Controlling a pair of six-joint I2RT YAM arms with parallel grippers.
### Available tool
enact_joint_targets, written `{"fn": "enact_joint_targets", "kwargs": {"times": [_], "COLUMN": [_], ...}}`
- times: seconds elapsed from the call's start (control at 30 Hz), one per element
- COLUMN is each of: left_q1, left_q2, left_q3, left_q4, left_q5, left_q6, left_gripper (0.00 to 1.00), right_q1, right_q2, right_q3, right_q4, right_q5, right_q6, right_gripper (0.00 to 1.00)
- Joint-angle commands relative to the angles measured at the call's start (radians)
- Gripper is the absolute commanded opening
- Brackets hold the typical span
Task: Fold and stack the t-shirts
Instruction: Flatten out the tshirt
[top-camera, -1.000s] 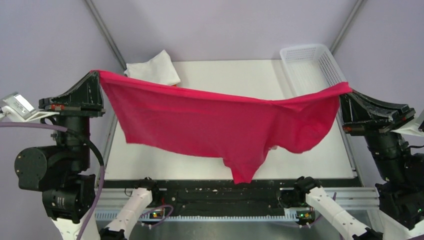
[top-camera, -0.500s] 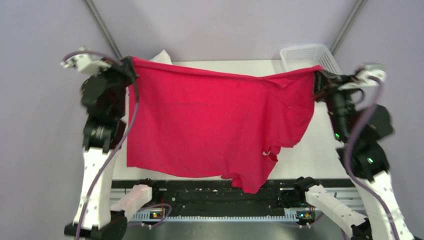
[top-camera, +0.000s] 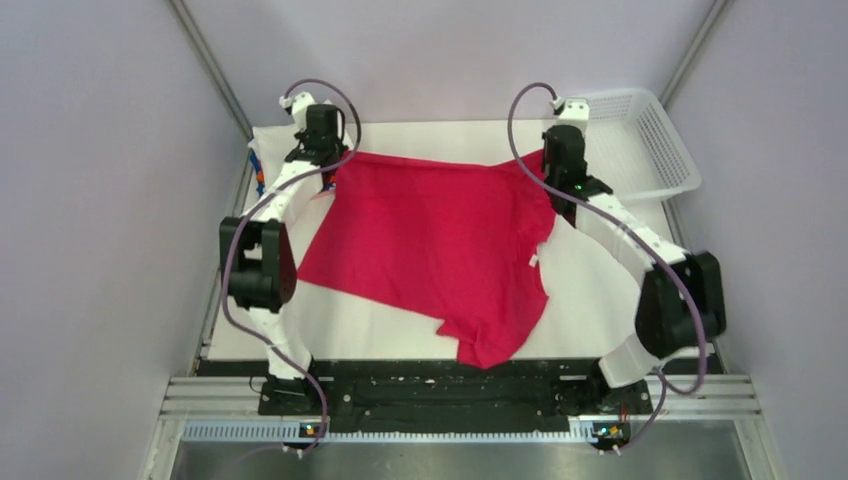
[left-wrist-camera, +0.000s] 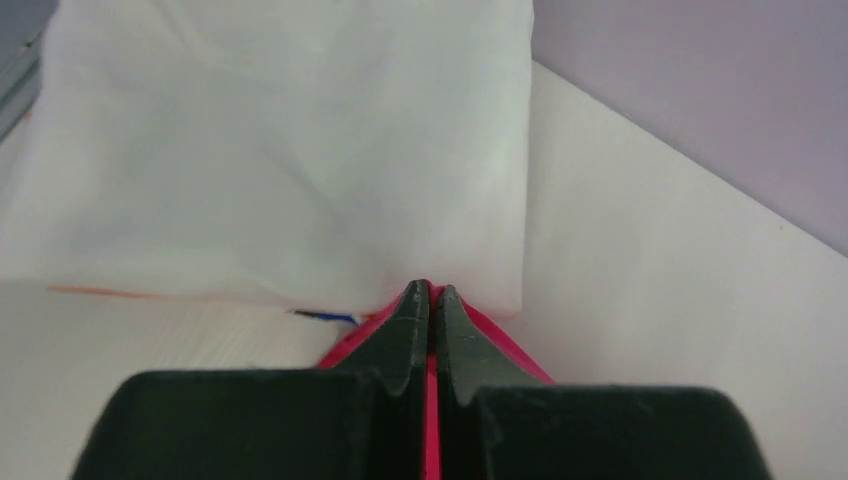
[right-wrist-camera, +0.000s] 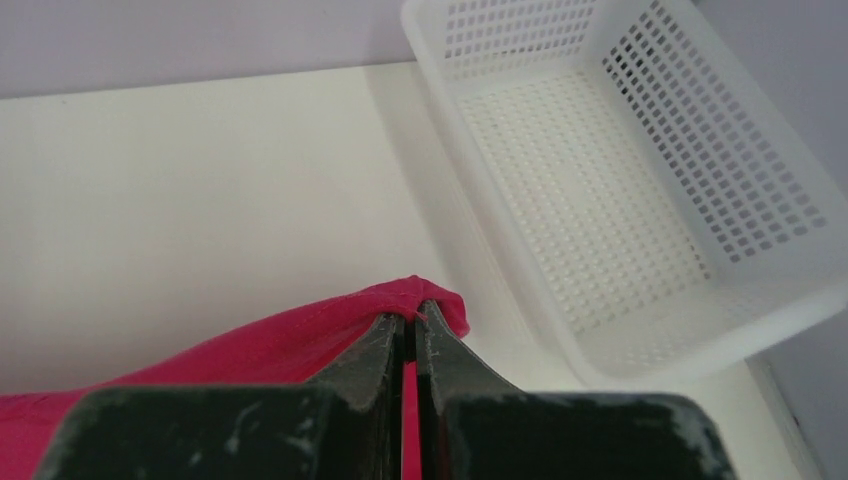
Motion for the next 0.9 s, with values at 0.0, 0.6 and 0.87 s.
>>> {"fn": "enact_joint_targets", "kwargs": {"times": [0.0,0.6,0.87], "left_q1": [0.004,-0.025,-0.126], "left_q2": [0.155,0.287,0.026], "left_q3": [0.216,0.443,0.256], "left_q4": [0.026,-0.101,-0.117], "left_q5": [-0.041,-0.08,-0.041], "left_q6": [-0.023,-0.036,0.025], "left_gripper": [0.0,0.99,0.99], "right_q1": [-0.047,-0.102,-0.1], "right_q2": [0.22,0.802,0.479], "right_q3": [0.188,0.859,0.535], "right_q4": [0.106,-0.115,-0.173], "right_q5": [-0.025,-0.337,-0.381], "right_q6": [0.023,-0.072,0.096], "right_gripper": [0.0,0.74,0.99]}}
